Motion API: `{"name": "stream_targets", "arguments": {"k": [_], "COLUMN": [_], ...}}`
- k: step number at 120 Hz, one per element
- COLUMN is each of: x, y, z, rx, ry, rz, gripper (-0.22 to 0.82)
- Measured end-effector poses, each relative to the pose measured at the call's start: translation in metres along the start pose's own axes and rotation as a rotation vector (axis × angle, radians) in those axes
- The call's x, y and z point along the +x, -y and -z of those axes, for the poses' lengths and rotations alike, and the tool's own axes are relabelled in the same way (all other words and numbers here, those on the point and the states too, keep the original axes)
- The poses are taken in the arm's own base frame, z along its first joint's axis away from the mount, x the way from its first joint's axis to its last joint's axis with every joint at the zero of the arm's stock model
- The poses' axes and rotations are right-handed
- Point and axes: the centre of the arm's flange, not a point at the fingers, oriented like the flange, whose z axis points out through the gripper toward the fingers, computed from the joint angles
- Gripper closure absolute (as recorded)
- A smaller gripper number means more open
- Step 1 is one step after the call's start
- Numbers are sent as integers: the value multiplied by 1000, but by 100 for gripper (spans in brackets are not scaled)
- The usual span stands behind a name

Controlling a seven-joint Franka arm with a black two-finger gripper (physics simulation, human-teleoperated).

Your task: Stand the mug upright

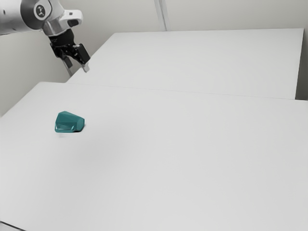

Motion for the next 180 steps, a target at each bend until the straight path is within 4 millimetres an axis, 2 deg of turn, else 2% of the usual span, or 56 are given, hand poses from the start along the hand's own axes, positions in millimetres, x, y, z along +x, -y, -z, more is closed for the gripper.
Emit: {"name": "stream_targets", "arguments": {"k": [23,47,59,71,89,108,127,135,150,168,180], "x": [-8,-73,-120,-162,-193,-221,-290,-308,-324,-293,-276], "y": [5,19,52,76,111,161,220,248,295,333,339], "z": [-7,-50,-70,-93,-126,-145,-192,-213,-244,-272,-295], "rx": [-4,-7,-28,-49,-94,-210,-330,-371,-439,-500,-528], "ry": [19,71,59,27,-64,-236,-362,-405,-499,-637,-716], "rz": [23,127,238,341,473,584,659,651,556,322,213], "gripper": [0,0,0,0,0,0,0,0,0,0,0]}}
